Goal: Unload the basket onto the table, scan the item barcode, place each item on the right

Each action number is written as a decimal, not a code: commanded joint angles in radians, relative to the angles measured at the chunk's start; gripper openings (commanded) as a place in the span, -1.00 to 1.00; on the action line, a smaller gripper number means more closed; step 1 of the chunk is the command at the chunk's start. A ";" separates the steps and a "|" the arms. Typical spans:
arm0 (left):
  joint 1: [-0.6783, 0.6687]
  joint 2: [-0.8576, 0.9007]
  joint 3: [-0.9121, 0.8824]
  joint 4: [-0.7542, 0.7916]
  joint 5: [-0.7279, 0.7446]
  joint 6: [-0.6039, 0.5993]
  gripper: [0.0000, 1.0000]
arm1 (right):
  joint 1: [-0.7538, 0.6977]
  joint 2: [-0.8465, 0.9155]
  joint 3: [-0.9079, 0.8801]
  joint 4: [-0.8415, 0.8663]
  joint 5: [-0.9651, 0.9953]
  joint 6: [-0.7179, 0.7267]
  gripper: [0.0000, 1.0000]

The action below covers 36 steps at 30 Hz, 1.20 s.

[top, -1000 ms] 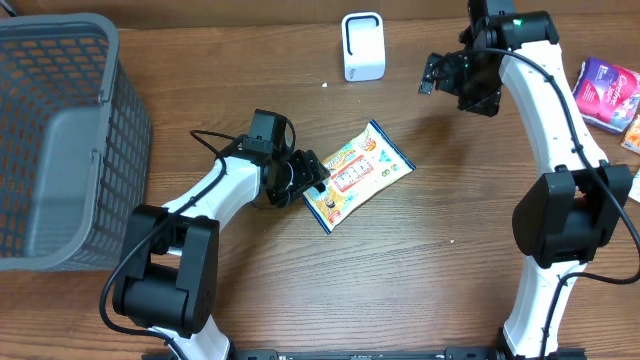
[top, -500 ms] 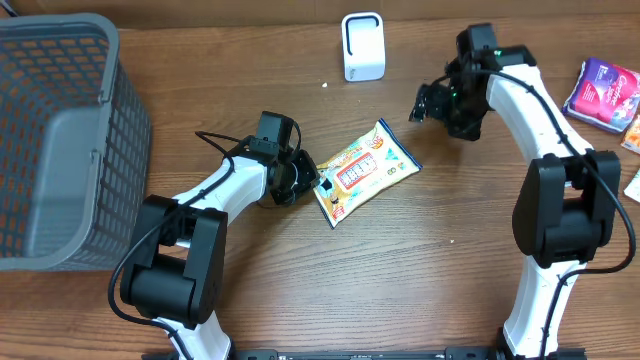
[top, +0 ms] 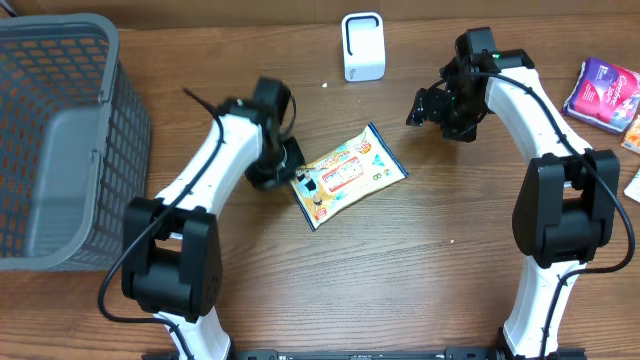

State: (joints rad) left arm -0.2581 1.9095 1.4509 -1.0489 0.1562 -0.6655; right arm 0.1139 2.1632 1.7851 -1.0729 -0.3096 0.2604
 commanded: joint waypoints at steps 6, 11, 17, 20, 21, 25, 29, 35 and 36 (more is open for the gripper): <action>0.010 -0.008 0.456 -0.303 -0.358 0.058 -0.92 | 0.003 -0.010 -0.001 0.011 0.031 -0.008 0.72; 0.010 -0.003 0.369 -0.295 -0.115 0.069 0.11 | 0.004 -0.010 -0.001 0.002 0.020 -0.008 0.80; 0.014 0.000 0.081 -0.060 0.149 0.192 0.66 | 0.004 -0.010 -0.001 -0.002 0.020 -0.034 0.80; 0.031 0.000 -0.039 0.053 0.216 0.191 1.00 | 0.004 -0.010 -0.001 -0.002 0.020 -0.034 0.81; 0.045 0.000 -0.079 0.099 0.240 0.204 1.00 | 0.004 -0.010 -0.001 -0.002 0.020 -0.034 0.81; 0.082 0.000 -0.178 0.259 0.347 0.255 0.99 | 0.004 -0.010 -0.001 0.005 0.020 -0.034 0.81; 0.084 0.000 -0.253 0.379 0.369 0.243 0.88 | 0.004 -0.010 -0.001 0.006 0.020 -0.034 0.81; 0.079 0.000 -0.322 0.505 0.370 0.171 0.54 | 0.004 -0.010 -0.001 0.010 0.020 -0.034 0.81; 0.078 0.000 -0.328 0.516 0.369 0.163 0.49 | 0.004 -0.010 -0.001 0.010 0.020 -0.034 0.81</action>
State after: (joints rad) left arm -0.1703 1.9137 1.1534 -0.5583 0.5056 -0.4648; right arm 0.1139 2.1632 1.7855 -1.0672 -0.2955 0.2348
